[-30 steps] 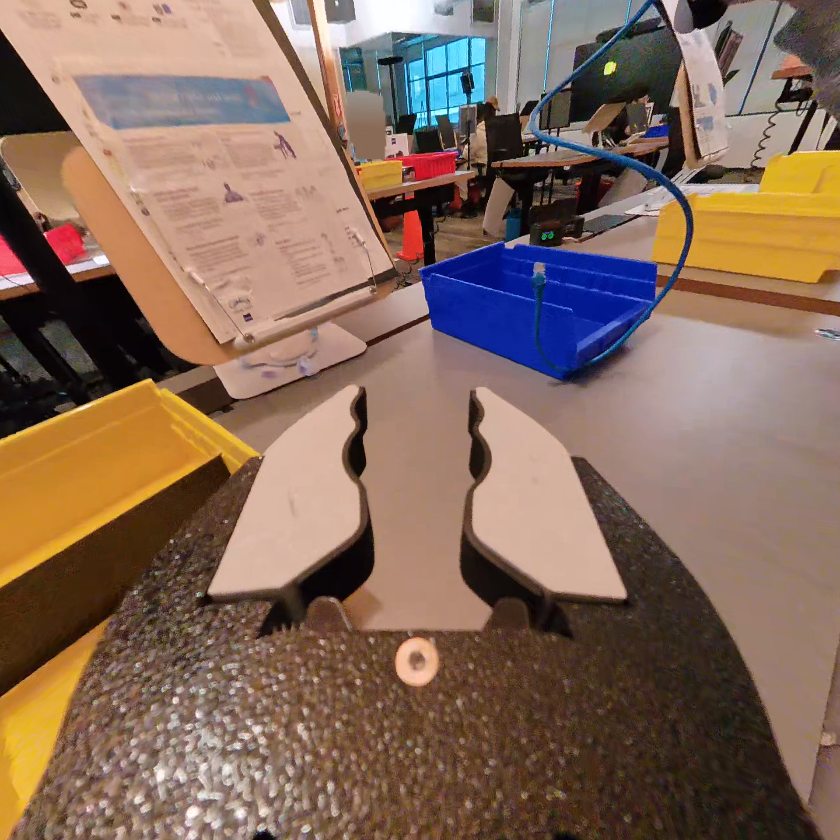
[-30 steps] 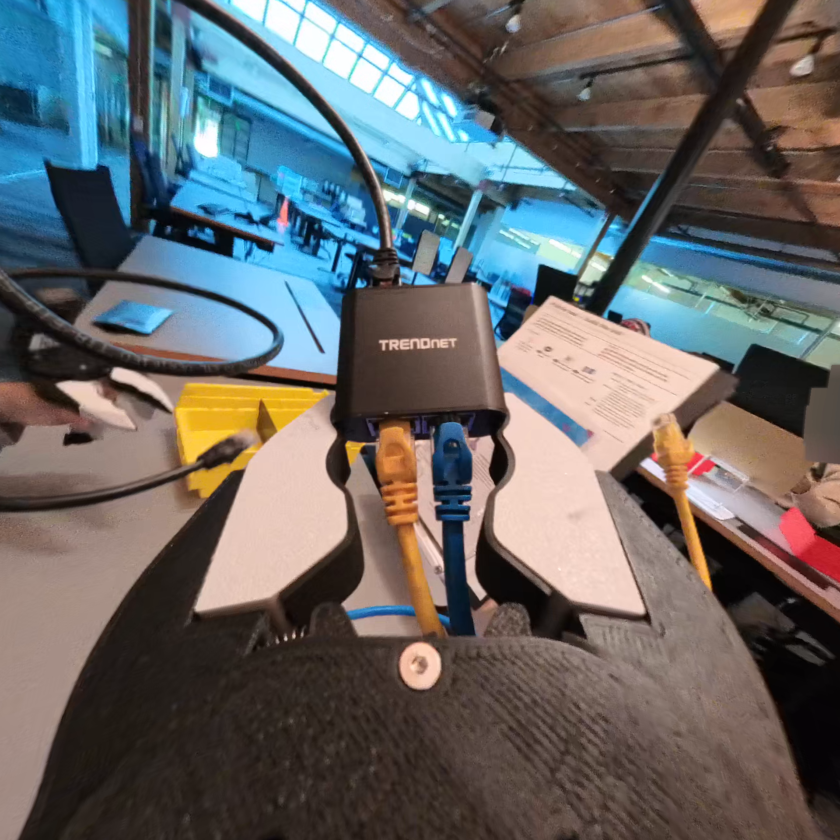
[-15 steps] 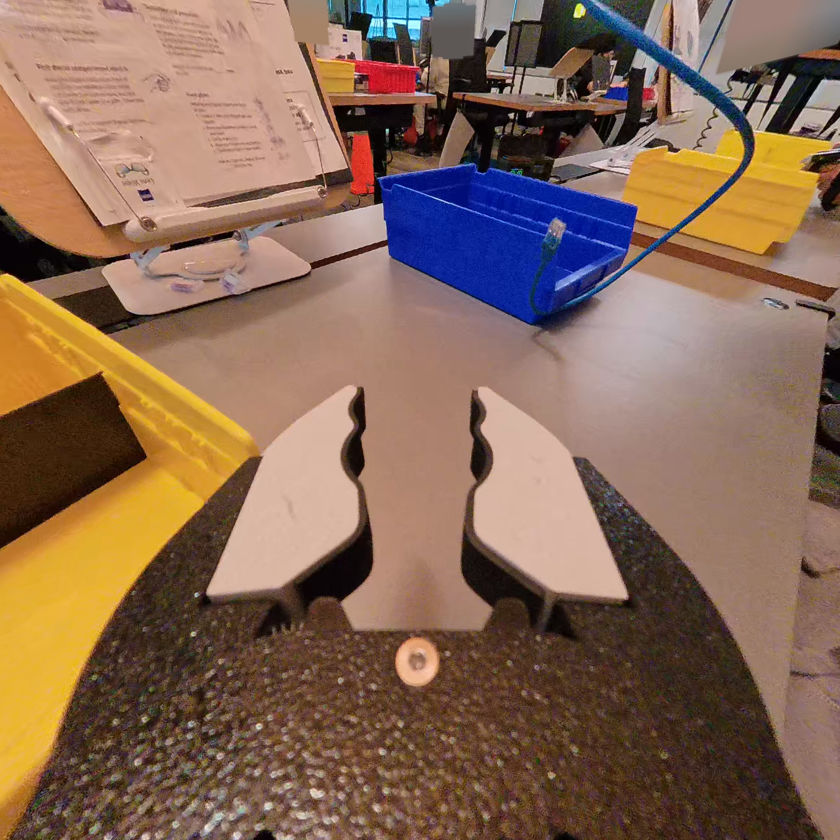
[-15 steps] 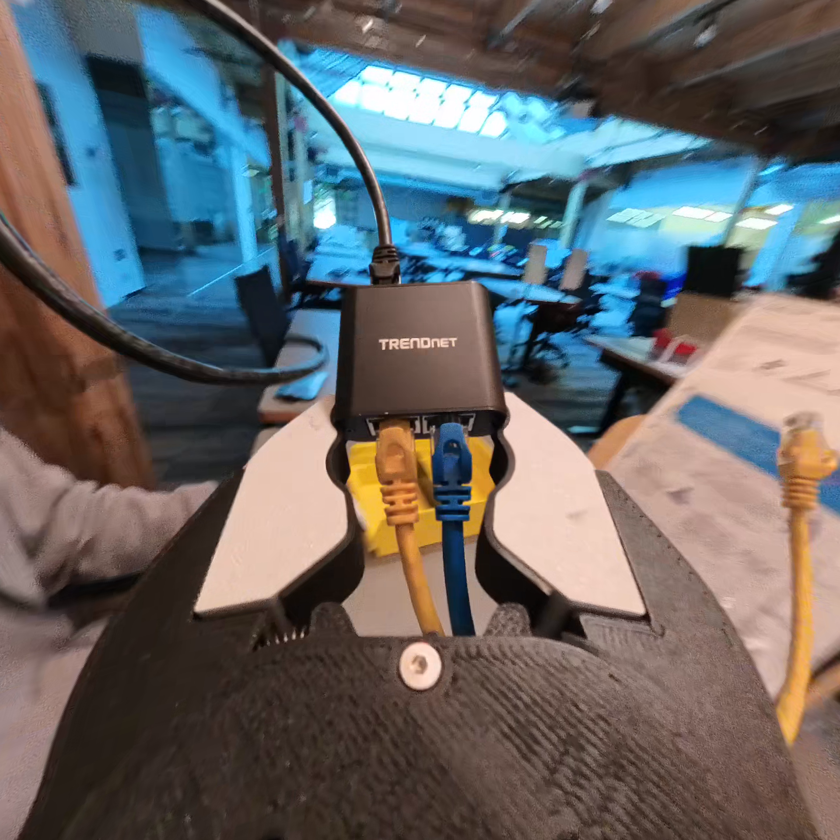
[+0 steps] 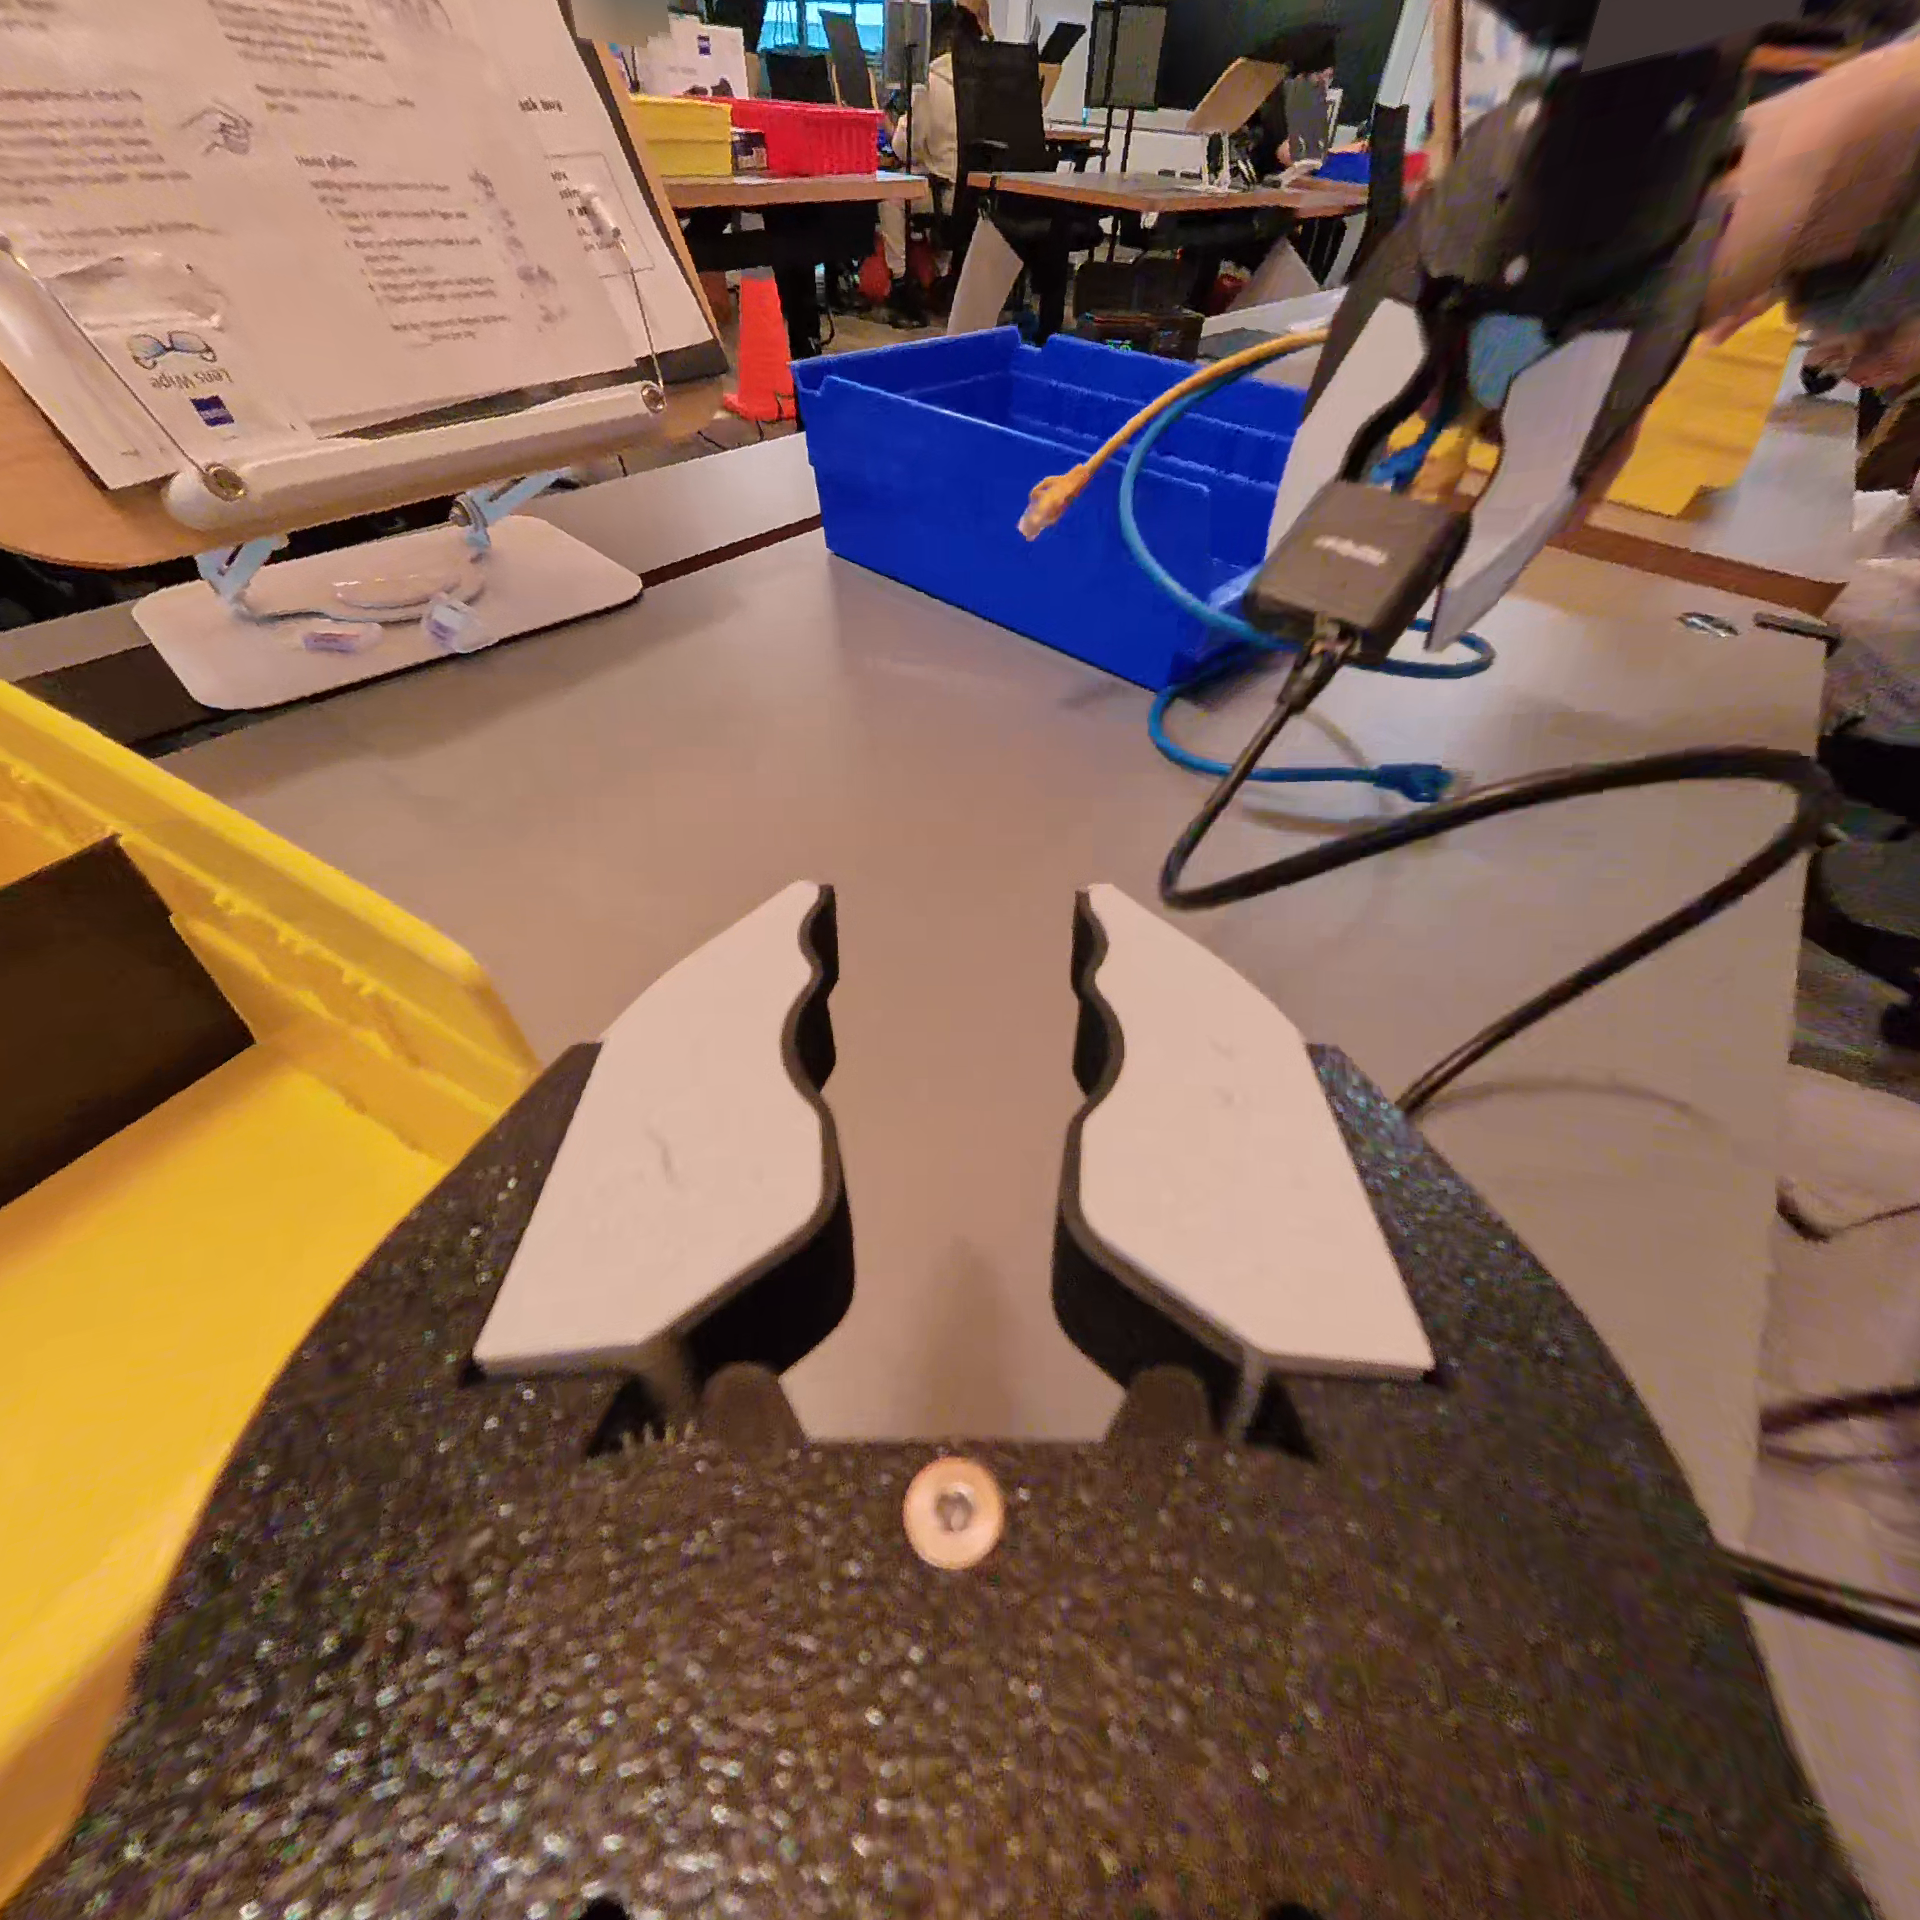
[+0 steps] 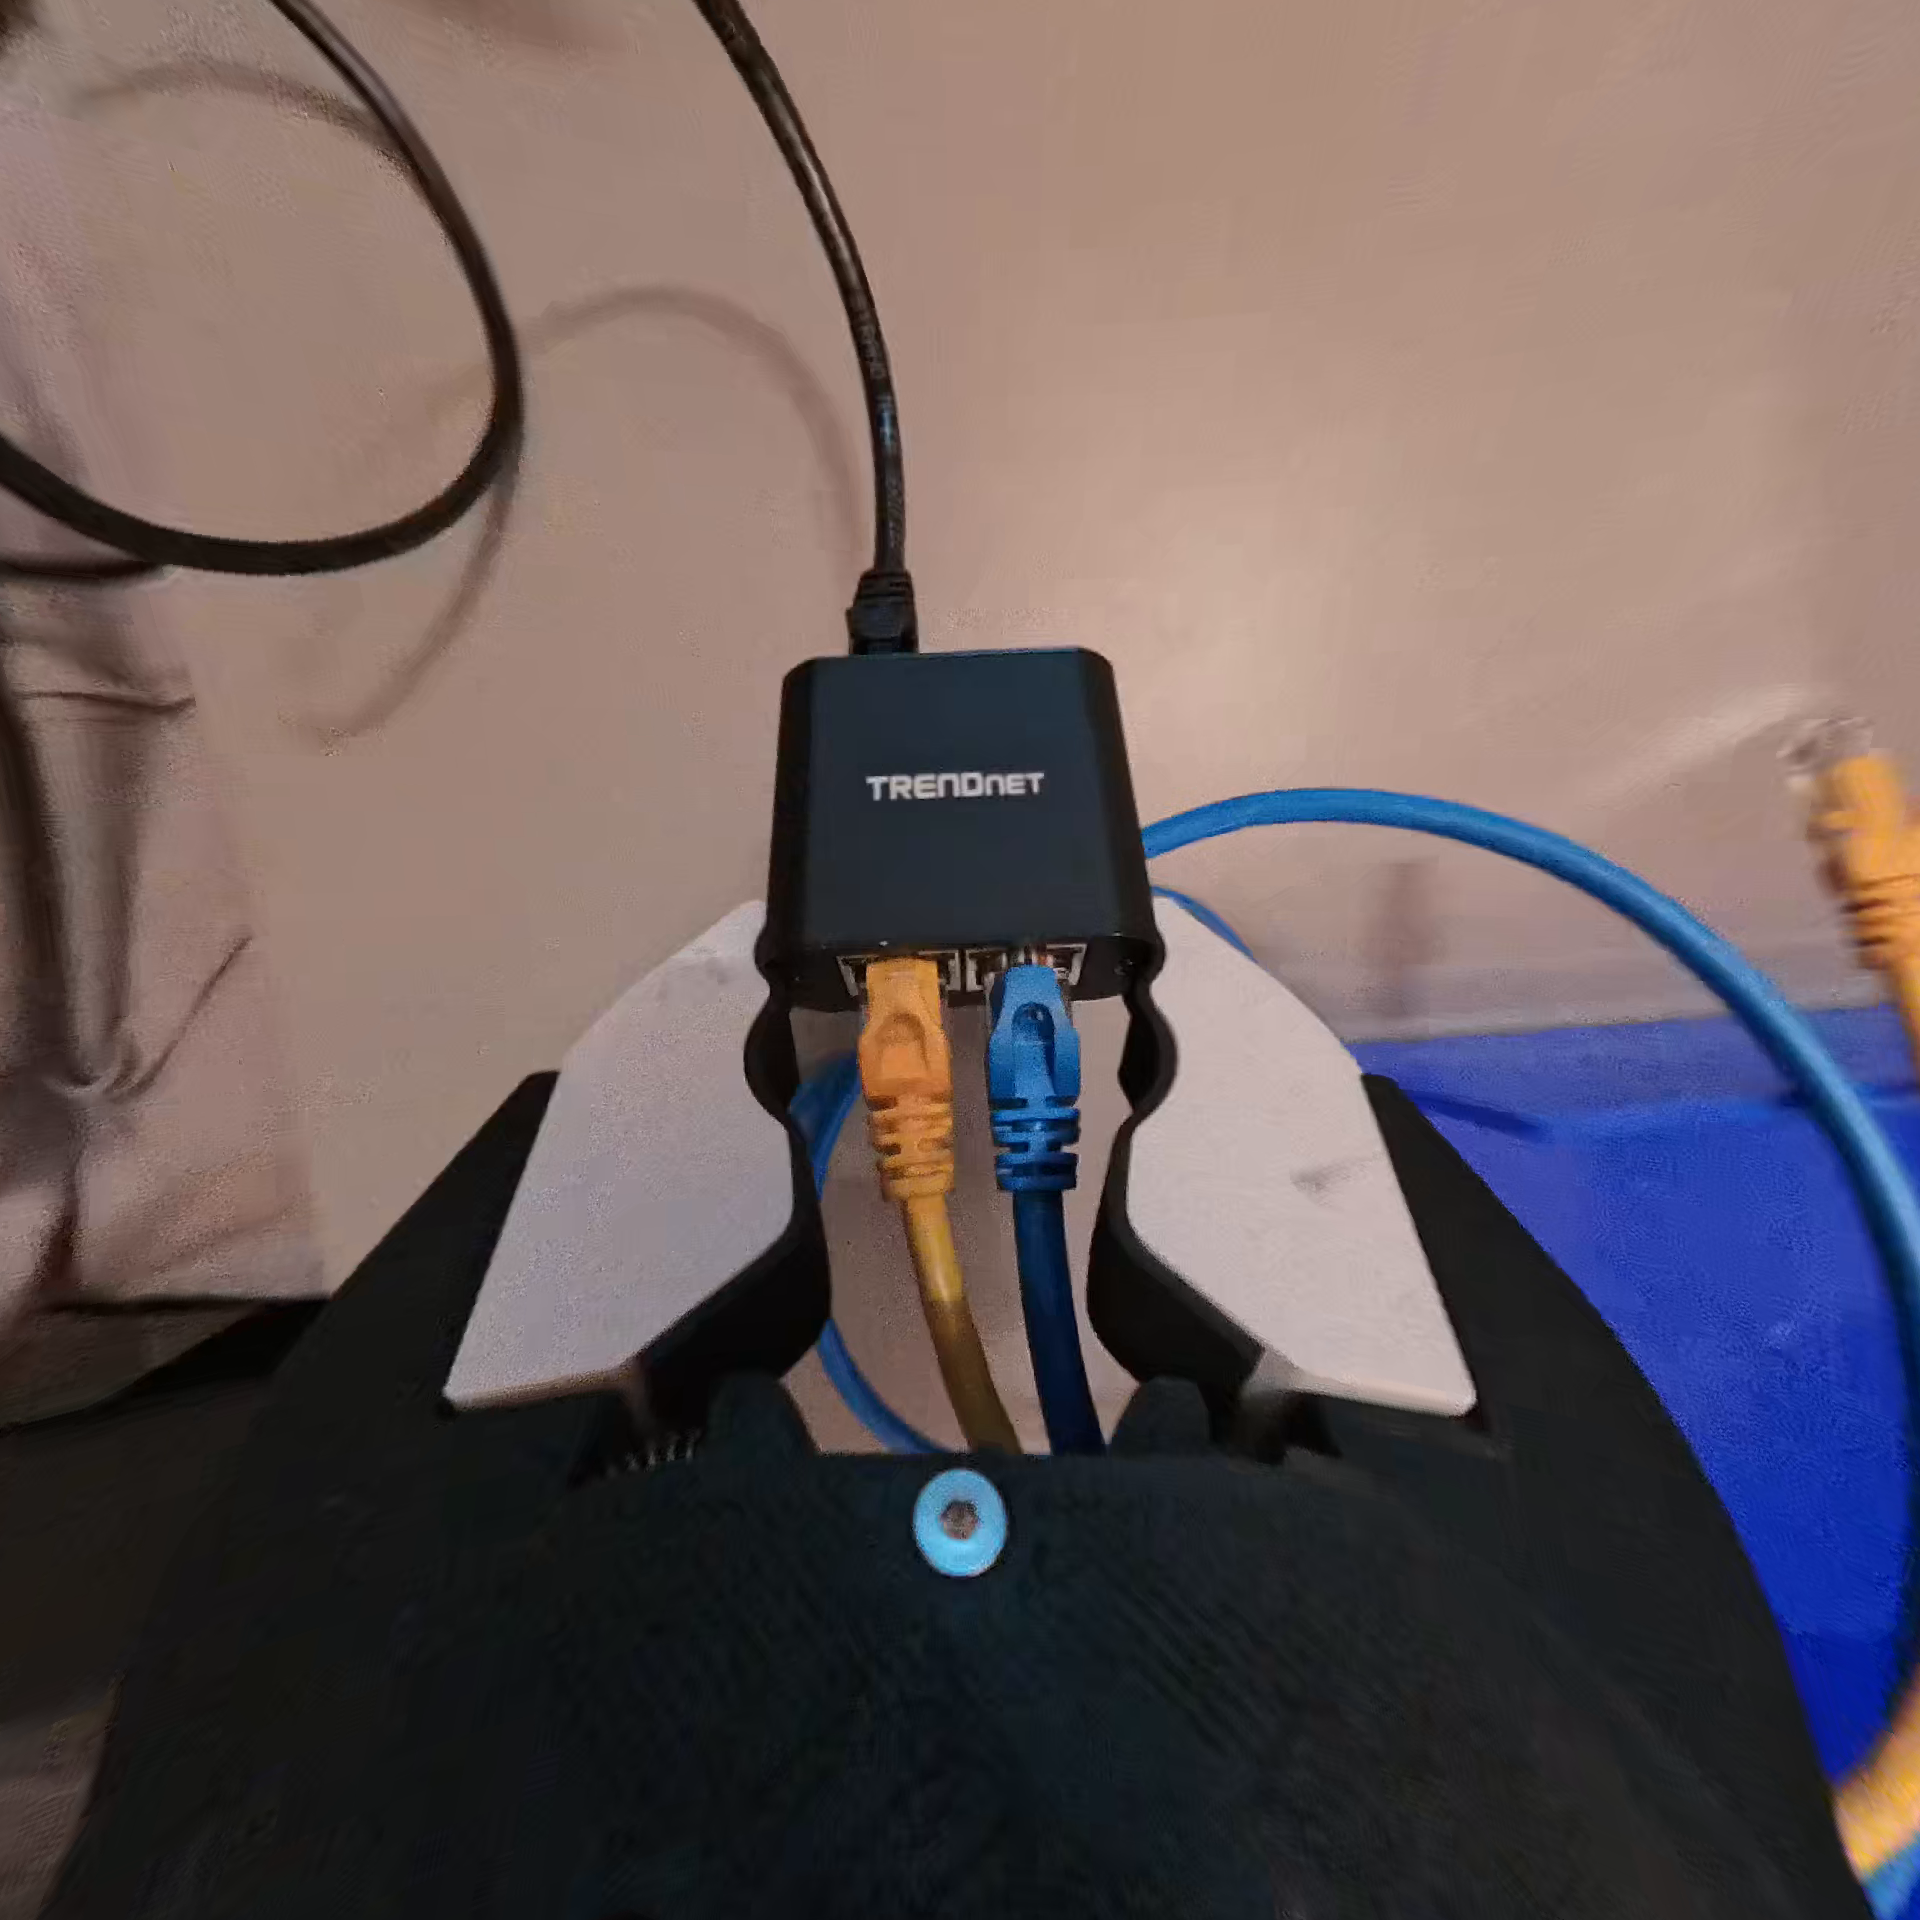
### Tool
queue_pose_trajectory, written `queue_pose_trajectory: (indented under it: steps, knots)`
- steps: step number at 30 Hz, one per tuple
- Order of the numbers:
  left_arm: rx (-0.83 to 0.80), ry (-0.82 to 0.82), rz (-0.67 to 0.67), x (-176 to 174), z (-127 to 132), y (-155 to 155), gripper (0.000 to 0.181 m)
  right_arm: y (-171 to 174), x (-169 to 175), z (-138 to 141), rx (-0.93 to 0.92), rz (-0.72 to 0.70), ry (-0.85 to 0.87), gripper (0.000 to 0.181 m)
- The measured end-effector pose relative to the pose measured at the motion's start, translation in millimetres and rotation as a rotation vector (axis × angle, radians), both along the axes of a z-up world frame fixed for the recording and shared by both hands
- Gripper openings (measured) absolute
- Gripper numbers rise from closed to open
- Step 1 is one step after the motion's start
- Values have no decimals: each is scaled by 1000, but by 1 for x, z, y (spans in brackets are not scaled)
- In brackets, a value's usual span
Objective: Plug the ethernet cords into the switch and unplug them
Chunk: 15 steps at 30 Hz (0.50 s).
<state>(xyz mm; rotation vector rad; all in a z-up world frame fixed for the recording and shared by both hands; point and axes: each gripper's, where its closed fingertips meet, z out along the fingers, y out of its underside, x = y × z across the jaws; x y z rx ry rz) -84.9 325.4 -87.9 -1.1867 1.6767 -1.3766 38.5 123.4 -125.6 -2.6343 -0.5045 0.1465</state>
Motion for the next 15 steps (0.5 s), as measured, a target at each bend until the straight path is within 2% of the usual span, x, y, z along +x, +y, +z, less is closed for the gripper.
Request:
queue_pose_trajectory:
  steps: [3, 4, 6, 8, 9, 11, 13, 15]
  knots:
    - [-3, -5, -13, 4, -4, -5, 42, 3, -4, -29, -2, -46, -20, 65]
    - [3, -1, -18, 4, -6, -7, 42, -6, -6, -40, -77, -37, -38, 65]
    - [10, 3, -29, 5, -10, -10, 42, -44, -7, -62, -371, 13, -93, 66]
    - [14, 5, -37, 4, -13, -12, 42, -62, 10, -63, -506, 52, -280, 60]
    - [16, 4, -38, 4, -14, -12, 43, -61, 7, -58, -512, 70, -292, 66]
    - [4, -10, -40, 4, -14, -13, 43, -34, -8, -46, -376, 23, -237, 81]
    - [-20, -23, -39, 4, -14, -13, 43, -8, -20, -33, -238, -1, -194, 87]
    - [-34, -30, -44, 5, -14, -14, 43, -1, -30, -36, -198, 26, -210, 93]
